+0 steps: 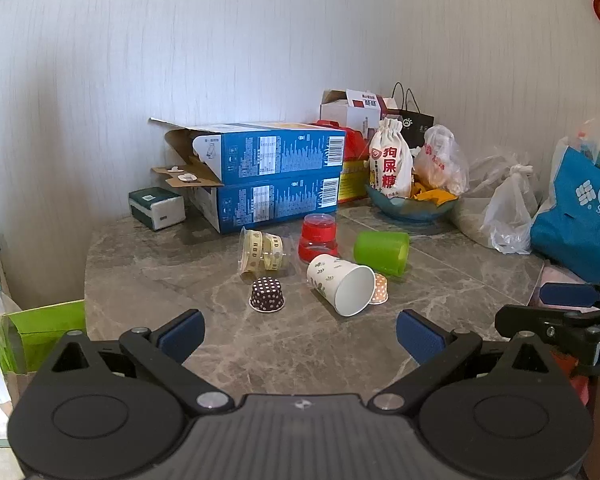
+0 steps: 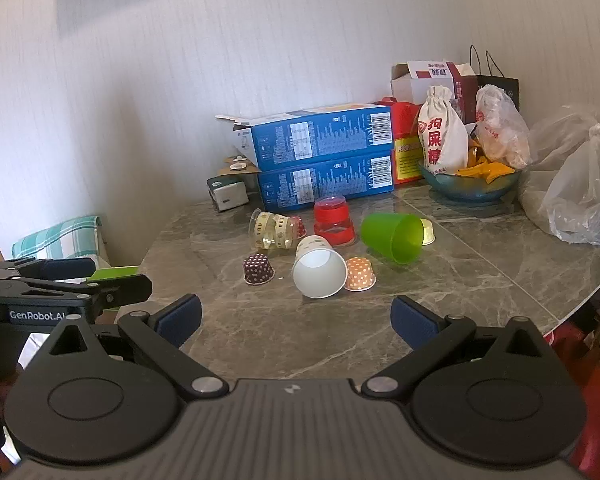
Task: Flip cup upright
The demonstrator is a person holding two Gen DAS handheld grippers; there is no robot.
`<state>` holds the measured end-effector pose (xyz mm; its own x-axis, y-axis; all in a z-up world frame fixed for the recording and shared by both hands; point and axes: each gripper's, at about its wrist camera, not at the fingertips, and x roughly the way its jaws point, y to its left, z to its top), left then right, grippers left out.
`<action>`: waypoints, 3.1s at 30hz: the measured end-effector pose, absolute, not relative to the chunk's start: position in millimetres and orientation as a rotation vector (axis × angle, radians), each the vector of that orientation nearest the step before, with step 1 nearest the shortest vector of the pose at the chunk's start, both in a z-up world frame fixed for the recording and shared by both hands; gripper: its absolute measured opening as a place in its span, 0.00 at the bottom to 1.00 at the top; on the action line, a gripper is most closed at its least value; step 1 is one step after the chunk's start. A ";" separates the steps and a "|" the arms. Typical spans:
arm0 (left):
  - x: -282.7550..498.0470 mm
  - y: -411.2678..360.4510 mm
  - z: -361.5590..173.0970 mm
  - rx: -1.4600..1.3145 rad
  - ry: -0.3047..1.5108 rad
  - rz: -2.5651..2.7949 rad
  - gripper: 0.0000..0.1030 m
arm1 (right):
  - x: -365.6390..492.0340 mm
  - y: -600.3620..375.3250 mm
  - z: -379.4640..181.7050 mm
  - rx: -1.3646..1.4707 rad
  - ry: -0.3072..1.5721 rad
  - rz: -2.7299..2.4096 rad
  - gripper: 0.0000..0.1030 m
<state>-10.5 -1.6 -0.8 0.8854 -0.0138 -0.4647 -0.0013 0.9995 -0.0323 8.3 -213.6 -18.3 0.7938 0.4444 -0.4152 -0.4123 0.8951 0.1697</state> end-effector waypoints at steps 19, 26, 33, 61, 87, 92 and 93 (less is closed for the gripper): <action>-10.9 0.9 -7.0 -0.040 0.486 -0.005 1.00 | 9.4 -215.0 -20.8 0.087 0.476 0.463 0.99; -11.2 0.6 -6.4 -0.040 0.490 -0.006 1.00 | 9.9 -212.2 -21.8 0.086 0.481 0.477 0.99; -11.6 -0.2 -8.1 -0.036 0.490 -0.006 1.00 | 10.8 -213.6 -22.5 0.087 0.482 0.480 0.99; -7.7 2.7 -12.6 -0.048 0.498 -0.007 1.00 | 12.7 -218.9 -24.1 0.092 0.489 0.482 0.99; -8.4 0.6 -13.7 -0.053 0.505 -0.008 1.00 | 11.1 -216.1 -22.5 0.087 0.485 0.486 0.99; -8.3 -0.9 -17.7 -0.068 0.506 -0.017 1.00 | 12.3 -215.4 -22.9 0.089 0.487 0.492 0.99; -7.4 -0.6 -18.3 -0.069 0.507 -0.018 1.00 | 12.9 -214.9 -23.3 0.088 0.490 0.491 0.99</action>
